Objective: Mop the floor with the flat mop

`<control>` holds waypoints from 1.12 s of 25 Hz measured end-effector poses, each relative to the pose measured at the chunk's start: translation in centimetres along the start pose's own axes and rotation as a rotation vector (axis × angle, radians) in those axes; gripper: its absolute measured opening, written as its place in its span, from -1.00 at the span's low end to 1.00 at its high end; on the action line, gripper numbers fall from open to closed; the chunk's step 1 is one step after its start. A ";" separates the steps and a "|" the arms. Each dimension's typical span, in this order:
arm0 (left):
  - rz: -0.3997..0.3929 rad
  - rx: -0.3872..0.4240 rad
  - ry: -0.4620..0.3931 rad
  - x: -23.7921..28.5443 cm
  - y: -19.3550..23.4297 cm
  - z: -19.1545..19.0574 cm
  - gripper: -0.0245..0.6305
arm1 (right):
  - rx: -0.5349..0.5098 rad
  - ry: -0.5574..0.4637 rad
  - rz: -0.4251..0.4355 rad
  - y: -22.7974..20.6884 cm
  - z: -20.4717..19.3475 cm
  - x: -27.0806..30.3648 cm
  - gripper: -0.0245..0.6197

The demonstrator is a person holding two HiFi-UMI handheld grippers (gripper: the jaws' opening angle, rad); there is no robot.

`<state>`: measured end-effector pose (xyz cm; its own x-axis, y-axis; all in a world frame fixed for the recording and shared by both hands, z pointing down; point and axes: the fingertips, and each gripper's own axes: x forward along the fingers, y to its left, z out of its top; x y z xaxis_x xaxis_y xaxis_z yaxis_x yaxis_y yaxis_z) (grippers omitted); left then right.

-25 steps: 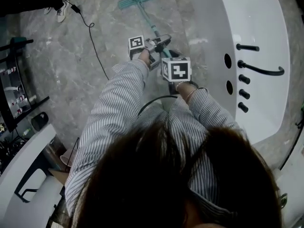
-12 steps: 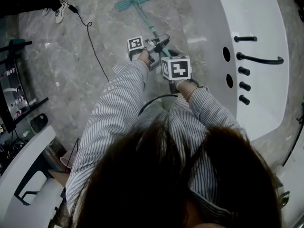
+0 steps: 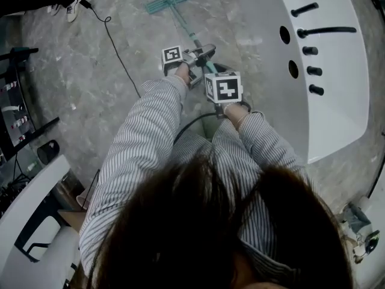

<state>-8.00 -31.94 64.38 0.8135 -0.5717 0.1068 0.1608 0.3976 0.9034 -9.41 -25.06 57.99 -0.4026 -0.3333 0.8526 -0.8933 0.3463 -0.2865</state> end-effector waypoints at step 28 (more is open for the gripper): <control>0.025 0.020 0.070 -5.9 14.9 -35.1 -0.53 | -0.006 0.039 -0.019 -2.4 -32.5 -20.1 -0.57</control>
<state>9.18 2.53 62.62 0.8540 -0.5104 0.1007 0.1293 0.3958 0.9092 7.34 9.32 55.81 -0.3776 -0.3054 0.8742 -0.8993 0.3458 -0.2677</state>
